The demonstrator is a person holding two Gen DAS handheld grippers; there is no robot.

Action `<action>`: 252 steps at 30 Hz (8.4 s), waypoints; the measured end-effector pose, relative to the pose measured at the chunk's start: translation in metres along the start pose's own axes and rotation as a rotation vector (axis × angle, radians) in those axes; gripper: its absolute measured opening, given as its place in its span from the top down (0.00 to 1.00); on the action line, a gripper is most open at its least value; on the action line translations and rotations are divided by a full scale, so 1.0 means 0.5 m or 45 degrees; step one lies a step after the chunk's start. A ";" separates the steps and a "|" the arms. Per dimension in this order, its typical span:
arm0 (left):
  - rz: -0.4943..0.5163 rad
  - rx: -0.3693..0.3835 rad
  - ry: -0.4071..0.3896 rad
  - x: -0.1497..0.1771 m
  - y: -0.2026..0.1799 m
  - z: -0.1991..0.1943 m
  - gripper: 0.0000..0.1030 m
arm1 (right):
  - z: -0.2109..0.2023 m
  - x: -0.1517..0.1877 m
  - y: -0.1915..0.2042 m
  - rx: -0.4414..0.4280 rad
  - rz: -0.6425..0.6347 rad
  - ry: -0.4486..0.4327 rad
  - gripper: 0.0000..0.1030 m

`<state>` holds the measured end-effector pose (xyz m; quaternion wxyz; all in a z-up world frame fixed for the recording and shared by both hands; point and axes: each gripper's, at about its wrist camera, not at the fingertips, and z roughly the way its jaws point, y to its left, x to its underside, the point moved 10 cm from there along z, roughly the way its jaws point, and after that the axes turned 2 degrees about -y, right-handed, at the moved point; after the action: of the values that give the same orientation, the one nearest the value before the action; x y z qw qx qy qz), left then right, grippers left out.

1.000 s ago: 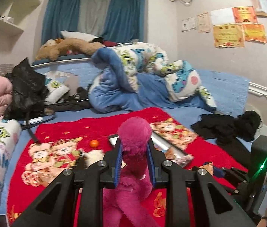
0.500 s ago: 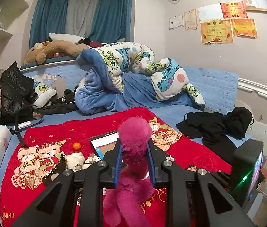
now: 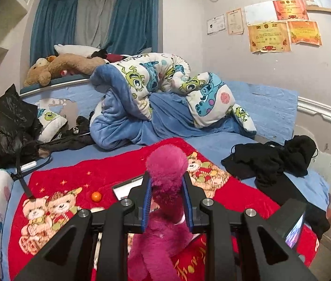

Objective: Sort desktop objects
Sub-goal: 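Lift the pink plush with the left gripper while the right gripper carries the packet toward the black box, then lower the pink plush into the box and open the left gripper while the right gripper releases the packet there, then move the left gripper back to the pile and grasp another tan paper triangle packet, then grasp the beige fluffy plush with the right gripper while the left gripper holds the packet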

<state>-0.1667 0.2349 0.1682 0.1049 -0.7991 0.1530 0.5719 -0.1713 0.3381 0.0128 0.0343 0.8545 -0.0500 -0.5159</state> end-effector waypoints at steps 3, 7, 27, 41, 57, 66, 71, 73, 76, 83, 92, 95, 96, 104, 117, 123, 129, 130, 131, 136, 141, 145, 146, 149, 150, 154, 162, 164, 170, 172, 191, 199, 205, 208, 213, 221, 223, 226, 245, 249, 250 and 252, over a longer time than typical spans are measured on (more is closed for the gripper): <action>0.011 -0.001 -0.011 -0.028 -0.003 0.033 0.76 | 0.028 -0.010 -0.008 -0.005 0.021 0.015 0.73; 0.002 0.002 -0.014 -0.057 0.001 0.087 0.76 | 0.077 -0.039 -0.012 -0.024 0.035 0.030 0.73; -0.083 -0.001 0.135 0.105 0.025 0.358 0.76 | 0.289 -0.072 -0.034 -0.064 0.033 0.144 0.73; -0.167 -0.028 0.289 0.278 0.053 0.412 0.76 | 0.368 0.039 -0.045 -0.040 0.001 0.283 0.73; -0.217 -0.066 0.392 0.380 0.076 0.433 0.76 | 0.361 0.043 -0.044 -0.061 0.020 0.273 0.73; -0.147 -0.133 0.408 0.384 0.076 0.441 0.75 | 0.361 0.042 -0.045 -0.047 0.008 0.271 0.71; -0.155 -0.170 0.398 0.379 0.095 0.439 0.51 | 0.359 0.040 -0.046 -0.032 0.005 0.269 0.69; -0.167 -0.178 0.392 0.375 0.105 0.437 0.40 | 0.357 0.036 -0.049 -0.036 0.016 0.263 0.68; -0.180 -0.193 0.376 0.366 0.121 0.430 0.26 | 0.353 0.028 -0.057 -0.035 0.042 0.249 0.58; -0.207 -0.171 0.347 0.345 0.143 0.409 0.00 | 0.337 0.004 -0.093 -0.089 0.170 0.208 0.09; -0.211 -0.167 0.350 0.342 0.143 0.409 0.00 | 0.326 -0.003 -0.092 -0.060 0.166 0.201 0.03; -0.207 -0.168 0.347 0.340 0.142 0.408 0.00 | 0.326 -0.003 -0.091 -0.058 0.163 0.202 0.03; -0.205 -0.169 0.344 0.339 0.142 0.408 0.00 | 0.327 -0.003 -0.091 -0.057 0.164 0.202 0.03; -0.195 -0.166 0.324 0.326 0.139 0.394 0.00 | 0.313 -0.013 -0.094 -0.037 0.153 0.184 0.00; -0.165 -0.219 0.248 0.271 0.190 0.307 0.00 | 0.256 -0.058 -0.042 -0.067 0.095 0.125 0.00; -0.142 -0.299 0.199 0.242 0.245 0.233 0.00 | 0.217 -0.065 0.021 -0.118 0.012 0.097 0.00; -0.168 -0.385 0.187 0.241 0.329 0.170 0.00 | 0.188 -0.067 0.103 -0.192 -0.023 0.073 0.00; -0.166 -0.408 0.186 0.244 0.346 0.157 0.00 | 0.185 -0.070 0.123 -0.205 -0.031 0.070 0.00; -0.165 -0.422 0.188 0.247 0.358 0.148 0.00 | 0.183 -0.072 0.137 -0.217 -0.034 0.065 0.00; -0.144 -0.506 0.175 0.267 0.433 0.100 0.00 | 0.168 -0.093 0.223 -0.302 -0.030 0.030 0.00; -0.153 -0.557 0.190 0.287 0.501 0.080 0.00 | 0.169 -0.104 0.281 -0.353 -0.029 0.012 0.00; -0.164 -0.575 0.198 0.299 0.539 0.071 0.00 | 0.179 -0.106 0.304 -0.377 -0.010 0.015 0.00; -0.161 -0.578 0.200 0.303 0.546 0.067 0.00 | 0.182 -0.104 0.309 -0.380 -0.011 0.018 0.00; -0.159 -0.594 0.205 0.310 0.571 0.059 0.00 | 0.191 -0.092 0.324 -0.384 -0.042 0.039 0.00; -0.161 -0.600 0.207 0.312 0.580 0.056 0.00 | 0.192 -0.089 0.330 -0.383 -0.057 0.041 0.00; -0.180 -0.627 0.201 0.314 0.611 0.042 0.00 | 0.192 -0.080 0.355 -0.408 -0.102 0.051 0.00; -0.257 -0.669 0.209 0.333 0.662 0.027 0.00 | 0.200 -0.054 0.393 -0.432 -0.161 0.086 0.00; -0.242 -0.698 0.223 0.346 0.674 0.028 0.00 | 0.205 -0.046 0.404 -0.441 -0.175 0.099 0.00; -0.277 -0.740 0.313 0.415 0.723 0.050 0.00 | 0.218 -0.023 0.424 -0.447 -0.202 0.137 0.00; -0.285 -0.748 0.353 0.442 0.735 0.062 0.00 | 0.224 -0.014 0.431 -0.452 -0.208 0.153 0.00; -0.284 -0.676 0.543 0.571 0.737 0.152 0.00 | 0.297 0.132 0.494 -0.484 -0.285 0.391 0.02; -0.325 -0.646 0.635 0.614 0.742 0.181 0.00 | 0.314 0.153 0.502 -0.377 -0.397 0.372 0.02; -0.375 -0.621 0.648 0.626 0.745 0.184 0.00 | 0.314 0.166 0.518 -0.305 -0.467 0.368 0.02; -0.358 -0.631 0.659 0.627 0.745 0.186 0.00 | 0.315 0.167 0.519 -0.289 -0.471 0.367 0.03; -0.350 -0.634 0.662 0.627 0.745 0.188 0.00 | 0.320 0.163 0.510 -0.265 -0.451 0.373 0.13; -0.304 -0.543 0.625 0.608 0.708 0.194 0.48 | 0.319 0.154 0.501 -0.260 -0.428 0.376 0.31; -0.244 -0.569 0.622 0.601 0.697 0.196 0.61 | 0.318 0.153 0.500 -0.258 -0.424 0.375 0.33; -0.172 -0.596 0.617 0.593 0.685 0.198 0.73 | 0.313 0.150 0.502 -0.256 -0.429 0.365 0.40; -0.052 -0.645 0.553 0.562 0.665 0.187 0.86 | 0.298 0.146 0.517 -0.324 -0.386 0.364 0.79; -0.052 -0.649 0.527 0.551 0.663 0.179 0.86 | 0.297 0.143 0.518 -0.333 -0.378 0.361 0.80; -0.051 -0.651 0.522 0.549 0.662 0.177 0.86 | 0.295 0.142 0.518 -0.338 -0.372 0.361 0.81; -0.052 -0.655 0.513 0.545 0.662 0.175 0.86 | 0.292 0.139 0.518 -0.346 -0.361 0.357 0.84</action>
<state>-0.2828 -0.0775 -0.1157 -0.1213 -0.8993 0.0052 0.4200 -0.2816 0.0717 -0.0876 0.0826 0.9038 0.1456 -0.3939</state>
